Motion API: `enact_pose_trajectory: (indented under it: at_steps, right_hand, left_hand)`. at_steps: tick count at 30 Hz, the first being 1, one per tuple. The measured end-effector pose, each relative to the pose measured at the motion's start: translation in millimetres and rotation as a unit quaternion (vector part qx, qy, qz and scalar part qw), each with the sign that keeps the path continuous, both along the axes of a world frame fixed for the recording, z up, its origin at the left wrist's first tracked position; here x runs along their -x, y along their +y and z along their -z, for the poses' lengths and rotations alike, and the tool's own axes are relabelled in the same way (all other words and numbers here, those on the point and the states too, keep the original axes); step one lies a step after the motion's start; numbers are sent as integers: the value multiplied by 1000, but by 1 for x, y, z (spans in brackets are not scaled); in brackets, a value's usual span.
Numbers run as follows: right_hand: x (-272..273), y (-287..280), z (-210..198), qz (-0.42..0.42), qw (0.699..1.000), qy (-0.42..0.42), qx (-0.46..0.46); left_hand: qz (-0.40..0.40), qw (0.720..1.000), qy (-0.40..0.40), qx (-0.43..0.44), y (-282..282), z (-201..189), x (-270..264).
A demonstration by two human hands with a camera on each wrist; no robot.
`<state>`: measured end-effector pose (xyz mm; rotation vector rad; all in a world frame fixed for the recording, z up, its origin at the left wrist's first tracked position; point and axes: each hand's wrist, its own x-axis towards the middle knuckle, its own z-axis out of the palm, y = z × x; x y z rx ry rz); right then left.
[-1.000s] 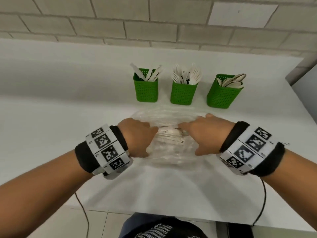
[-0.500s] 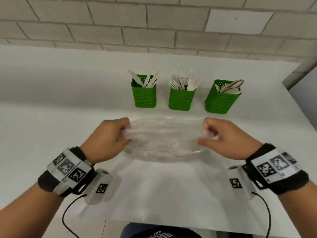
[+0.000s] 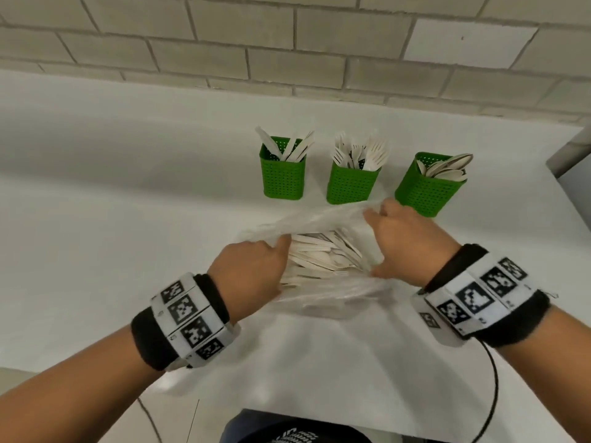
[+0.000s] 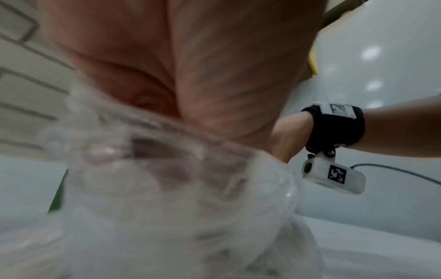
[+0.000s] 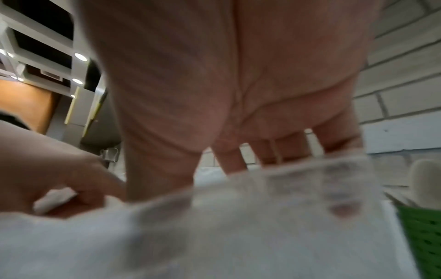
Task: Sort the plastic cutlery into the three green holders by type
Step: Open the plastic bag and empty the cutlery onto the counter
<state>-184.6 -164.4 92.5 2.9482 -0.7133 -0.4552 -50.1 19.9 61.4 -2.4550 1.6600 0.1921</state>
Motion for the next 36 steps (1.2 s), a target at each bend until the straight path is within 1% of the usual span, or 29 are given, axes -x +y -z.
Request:
enact_pose_trajectory:
  at_steps: [2, 4, 5, 8, 10, 12, 13, 14, 15, 17, 18, 19, 20, 21, 22, 23, 24, 25, 26, 27, 28, 29, 30, 31, 32, 33, 34, 35, 36]
  right_hand:
    - [0, 12, 4, 13, 997, 54, 58]
    - [-3, 23, 16, 28, 993, 89, 72]
    - [-4, 25, 21, 36, 993, 93, 65]
    - [-6, 22, 27, 53, 994, 91, 8]
    - [-4, 14, 29, 55, 996, 66, -36]
    - [0, -4, 27, 77, 991, -4, -113]
    - [3, -14, 28, 95, 979, -50, -176]
    - [6, -21, 28, 124, 949, -116, -264]
    - [9, -24, 29, 155, 900, -191, -360]
    - [14, -25, 27, 207, 771, -313, -515]
    - [16, -27, 29, 236, 709, -343, -569]
    - [18, -30, 30, 258, 664, -355, -606]
    - [20, -34, 34, 281, 642, -348, -622]
    - [22, -38, 40, 295, 645, -330, -623]
    - [23, -40, 46, 297, 676, -294, -607]
    - [24, -42, 52, 286, 729, -243, -572]
    - [23, -43, 56, 262, 793, -176, -521]
    - [23, -44, 56, 230, 851, -121, -456]
    - [21, -44, 52, 194, 889, -109, -401]
    - [19, -43, 44, 166, 900, -149, -375]
    - [17, -39, 32, 145, 888, -229, -371]
    - [14, -34, 20, 125, 865, -309, -374]
    - [9, -28, 12, 99, 854, -351, -370]
    - [4, -22, 7, 68, 868, -341, -356]
    - [-3, -15, 8, 36, 899, -288, -328]
    - [-10, -8, 14, 10, 934, -215, -283]
    - [-15, -2, 21, -5, 963, -142, -229]
    - [-19, 0, 28, -7, 977, -88, -192]
    - [-21, 1, 32, 1, 981, -68, -179]
  left_hand:
    - [37, 998, -16, 39, 5, 4, -4]
    - [50, 996, -38, 64, 4, 15, -8]
    - [39, 996, -36, 70, 3, 21, -12]
    - [-44, 998, 25, 44, -3, 27, -22]
    - [-79, 995, 49, 27, -3, 31, -33]
    - [-93, 995, 40, 19, -4, 28, -41]
    - [-94, 995, 35, 19, -5, 24, -44]
    - [-93, 994, 37, 31, -5, 23, -49]
    - [-93, 993, 54, 51, -4, 21, -53]
    - [-81, 982, 135, 104, -2, 19, -65]
    - [-74, 964, 217, 133, 0, 16, -71]
    - [-82, 925, 323, 179, 1, 13, -75]
    - [-107, 867, 432, 225, 1, 10, -77]
    - [-147, 801, 516, 266, -1, 11, -79]
    - [-182, 750, 565, 293, -3, 15, -80]
    - [-205, 725, 580, 309, -5, 21, -80]
    - [-216, 720, 575, 322, -7, 28, -81]
    - [-220, 729, 555, 334, -8, 33, -82]
    - [-211, 752, 523, 340, -7, 37, -85]
    - [-187, 786, 481, 339, -6, 37, -86]
    - [-155, 822, 435, 334, -4, 35, -86]
    - [-110, 856, 383, 329, -3, 32, -85]
    - [-57, 885, 331, 322, -4, 28, -82]
    - [-6, 906, 289, 309, -5, 25, -78]
    - [36, 921, 257, 292, -6, 21, -73]
    - [67, 931, 232, 274, -7, 19, -69]
    - [87, 937, 215, 260, -6, 18, -65]
    - [98, 942, 201, 252, -6, 17, -62]
    - [105, 943, 187, 253, -3, 18, -59]
